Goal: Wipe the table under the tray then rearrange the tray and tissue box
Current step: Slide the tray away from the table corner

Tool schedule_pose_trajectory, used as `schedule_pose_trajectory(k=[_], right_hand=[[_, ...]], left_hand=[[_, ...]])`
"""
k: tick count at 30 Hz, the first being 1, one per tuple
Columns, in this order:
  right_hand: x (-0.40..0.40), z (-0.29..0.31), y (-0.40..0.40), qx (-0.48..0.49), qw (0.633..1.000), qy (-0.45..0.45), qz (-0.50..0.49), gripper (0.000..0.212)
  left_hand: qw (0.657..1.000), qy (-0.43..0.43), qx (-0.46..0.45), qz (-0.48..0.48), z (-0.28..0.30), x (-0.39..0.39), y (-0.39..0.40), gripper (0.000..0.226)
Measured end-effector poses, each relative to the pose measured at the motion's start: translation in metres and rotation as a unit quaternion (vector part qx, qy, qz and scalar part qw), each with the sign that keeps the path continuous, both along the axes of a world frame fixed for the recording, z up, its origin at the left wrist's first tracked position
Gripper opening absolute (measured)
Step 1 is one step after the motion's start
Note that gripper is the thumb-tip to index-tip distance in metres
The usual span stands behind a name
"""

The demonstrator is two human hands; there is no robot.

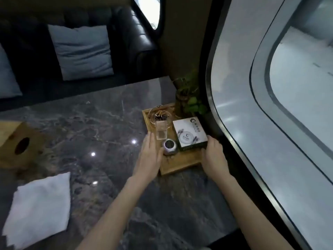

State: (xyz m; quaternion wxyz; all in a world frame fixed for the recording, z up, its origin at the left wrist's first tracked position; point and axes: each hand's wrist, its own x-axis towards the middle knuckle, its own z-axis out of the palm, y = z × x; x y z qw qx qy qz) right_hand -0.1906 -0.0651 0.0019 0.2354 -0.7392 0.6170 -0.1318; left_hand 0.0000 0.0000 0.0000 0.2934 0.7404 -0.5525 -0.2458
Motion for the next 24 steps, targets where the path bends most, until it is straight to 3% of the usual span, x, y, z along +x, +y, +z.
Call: schedule_pose_trajectory(k=[5,12,16,19,24], right_hand=[[-0.009,-0.038,0.013,0.025,0.998,-0.04,-0.049,0.055],[-0.007,-0.055,0.006,0.022,0.996,-0.002,-0.086,0.054],[-0.002,-0.049,-0.006,0.015,0.985,0.13,-0.114,0.046],[0.001,-0.043,-0.017,0.015,0.969,0.236,-0.071,0.035],[0.0,-0.039,-0.028,-0.004,0.963,0.268,-0.029,0.027]], left_hand=[[0.991,0.051,0.11,0.058,-0.03,-0.026,0.014,0.058],[0.979,0.028,0.127,0.155,-0.038,-0.041,0.011,0.034],[0.977,-0.047,0.147,0.146,-0.04,-0.036,0.007,0.031],[0.976,-0.059,0.157,0.14,-0.041,-0.035,0.002,0.028],[0.972,-0.052,0.163,0.159,-0.038,-0.03,-0.002,0.022]])
